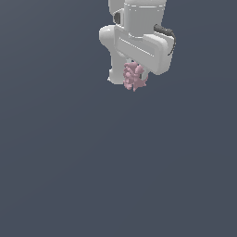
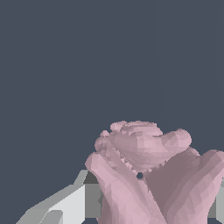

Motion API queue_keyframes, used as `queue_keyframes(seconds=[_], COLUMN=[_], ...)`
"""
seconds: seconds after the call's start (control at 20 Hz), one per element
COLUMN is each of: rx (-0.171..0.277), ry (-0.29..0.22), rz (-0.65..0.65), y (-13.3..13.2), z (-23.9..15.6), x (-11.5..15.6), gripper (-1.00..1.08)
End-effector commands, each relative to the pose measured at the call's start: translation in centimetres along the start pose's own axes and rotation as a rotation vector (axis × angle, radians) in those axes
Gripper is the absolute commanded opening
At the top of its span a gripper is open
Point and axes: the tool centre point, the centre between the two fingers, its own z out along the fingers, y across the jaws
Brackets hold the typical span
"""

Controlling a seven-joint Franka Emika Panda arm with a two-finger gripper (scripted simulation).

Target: Pick up the object and move it to a goal position.

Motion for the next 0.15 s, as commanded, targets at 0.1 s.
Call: queue_keyframes(seconds=[0.1], rx=[-0.001], ry=[0.000], rz=[0.000], y=[0.11], z=[-0.64], x=[-0.15], gripper=[-1.00])
